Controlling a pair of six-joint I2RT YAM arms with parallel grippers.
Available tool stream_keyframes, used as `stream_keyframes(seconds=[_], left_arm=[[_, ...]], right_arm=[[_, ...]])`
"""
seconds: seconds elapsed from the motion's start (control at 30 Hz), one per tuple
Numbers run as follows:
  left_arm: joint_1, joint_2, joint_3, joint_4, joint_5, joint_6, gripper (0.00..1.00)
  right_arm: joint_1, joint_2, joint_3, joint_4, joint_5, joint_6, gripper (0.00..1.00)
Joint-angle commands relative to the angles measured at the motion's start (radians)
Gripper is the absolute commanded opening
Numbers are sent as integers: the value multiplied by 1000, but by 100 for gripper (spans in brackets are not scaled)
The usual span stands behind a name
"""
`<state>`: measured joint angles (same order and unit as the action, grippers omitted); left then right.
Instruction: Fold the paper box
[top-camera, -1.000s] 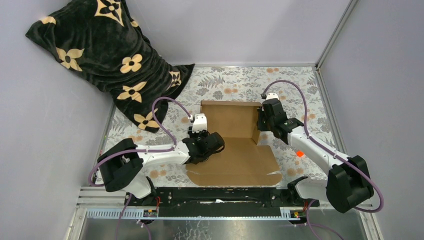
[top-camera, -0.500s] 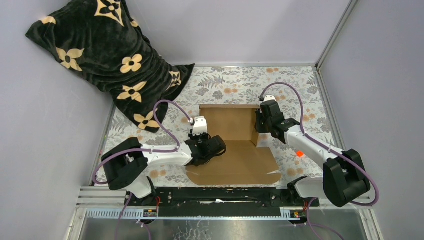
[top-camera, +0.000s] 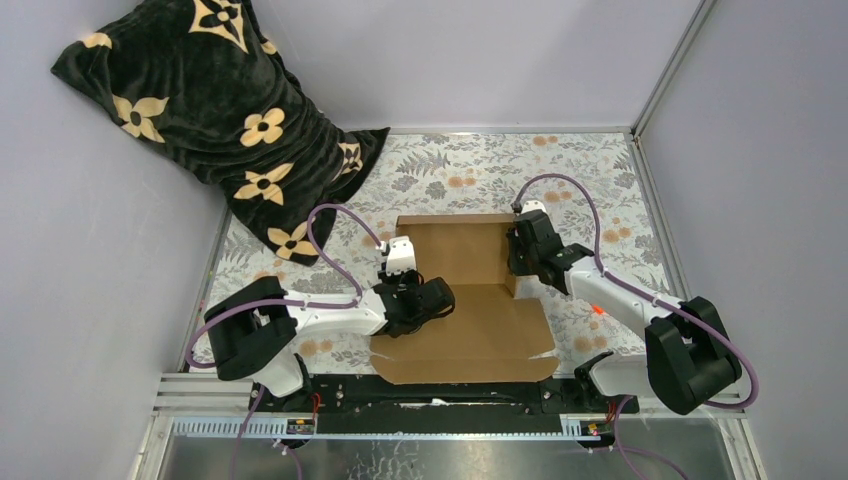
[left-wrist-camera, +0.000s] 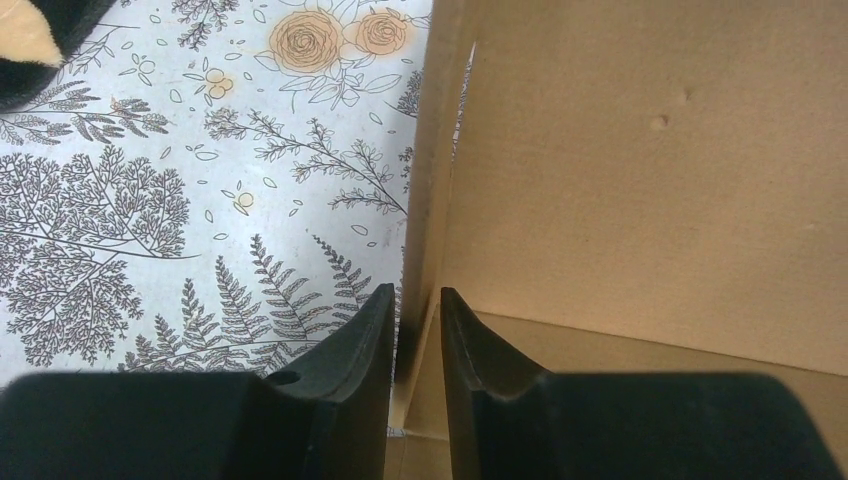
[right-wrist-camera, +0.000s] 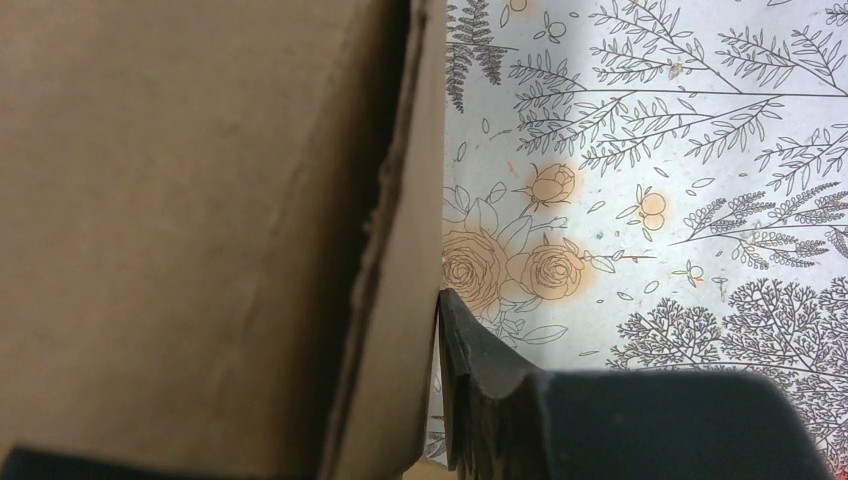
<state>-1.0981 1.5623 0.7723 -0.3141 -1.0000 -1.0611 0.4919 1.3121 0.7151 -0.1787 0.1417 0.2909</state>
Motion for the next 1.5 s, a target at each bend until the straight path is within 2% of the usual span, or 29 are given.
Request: stream_keyframes(seconds=[0.0, 0.27, 0.5, 0.8, 1.0, 1.47], left_arm=[[-12, -10, 3, -36, -79, -50, 29], [-15, -26, -6, -54, -90, -77, 28], [-23, -40, -25, -56, -93, -100, 28], [-31, -67, -51, -62, -103, -128, 27], [-34, -89, -67, -63, -109, -139, 27], [-40, -143, -102, -79, -124, -157, 26]], right_arm=[[34, 3, -6, -41, 37, 11, 22], [59, 5, -9, -87, 42, 13, 23], [74, 5, -8, -112, 35, 15, 28], [128, 17, 10, -154, 72, 34, 27], [179, 48, 42, -195, 173, 45, 12], [215, 100, 132, -285, 431, 5, 9]])
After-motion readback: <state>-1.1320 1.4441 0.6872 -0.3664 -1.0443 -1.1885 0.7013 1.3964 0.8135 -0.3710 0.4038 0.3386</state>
